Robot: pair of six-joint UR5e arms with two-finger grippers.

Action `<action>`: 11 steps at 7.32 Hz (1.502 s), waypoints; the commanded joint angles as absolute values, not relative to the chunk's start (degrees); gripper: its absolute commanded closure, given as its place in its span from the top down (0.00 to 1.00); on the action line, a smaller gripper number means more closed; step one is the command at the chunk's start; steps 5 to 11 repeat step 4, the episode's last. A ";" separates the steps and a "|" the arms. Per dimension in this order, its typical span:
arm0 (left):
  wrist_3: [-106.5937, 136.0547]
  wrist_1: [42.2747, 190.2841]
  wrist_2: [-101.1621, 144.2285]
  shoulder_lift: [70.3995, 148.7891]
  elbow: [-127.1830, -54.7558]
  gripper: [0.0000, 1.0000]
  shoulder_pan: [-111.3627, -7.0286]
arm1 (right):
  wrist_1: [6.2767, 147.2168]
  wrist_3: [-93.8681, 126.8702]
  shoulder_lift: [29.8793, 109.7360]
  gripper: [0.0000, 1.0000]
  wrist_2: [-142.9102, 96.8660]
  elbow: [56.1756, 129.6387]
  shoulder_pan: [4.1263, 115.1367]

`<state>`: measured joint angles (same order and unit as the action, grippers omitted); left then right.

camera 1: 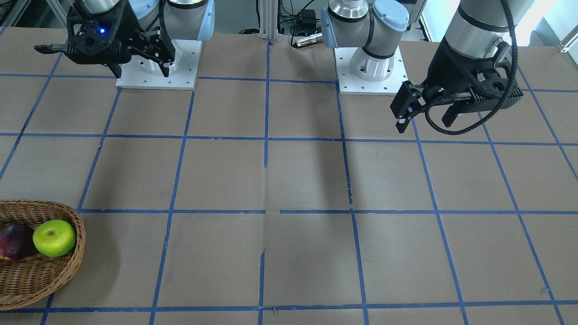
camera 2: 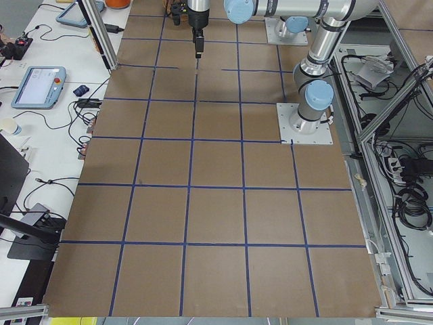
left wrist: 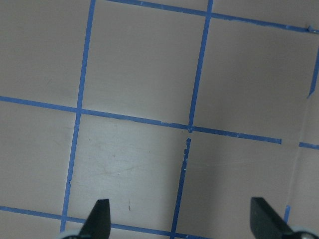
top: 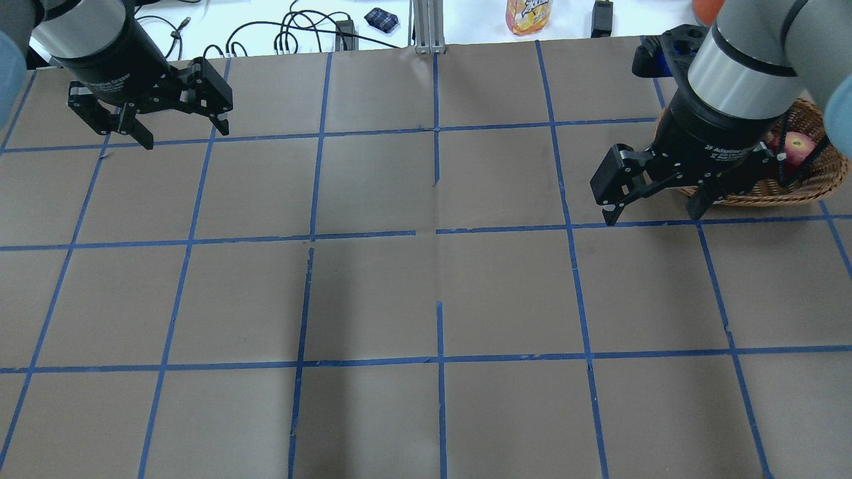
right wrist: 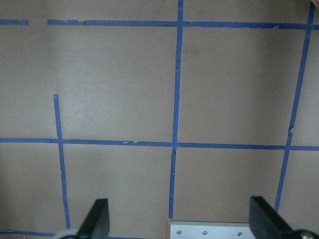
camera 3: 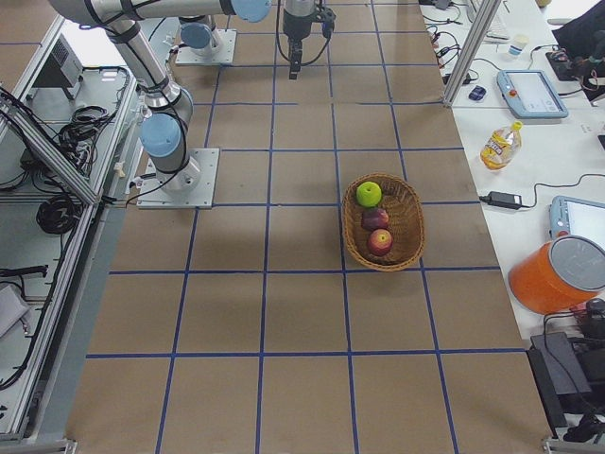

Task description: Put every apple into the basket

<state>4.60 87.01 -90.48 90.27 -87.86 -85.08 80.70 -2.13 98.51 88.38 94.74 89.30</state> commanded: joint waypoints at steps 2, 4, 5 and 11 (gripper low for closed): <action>4.57 87.01 -90.70 90.18 -87.80 1.00 -85.08 | 84.29 1.67 97.03 1.00 89.12 95.36 89.30; 4.57 87.01 -90.70 90.09 -87.80 1.00 -85.08 | 84.20 1.67 97.03 1.00 90.60 95.10 89.30; 4.57 87.01 -90.70 90.09 -87.80 1.00 -85.08 | 84.20 1.67 97.03 1.00 90.60 95.10 89.30; 4.57 87.01 -90.70 90.09 -87.80 1.00 -85.08 | 84.20 1.67 97.03 1.00 90.60 95.10 89.30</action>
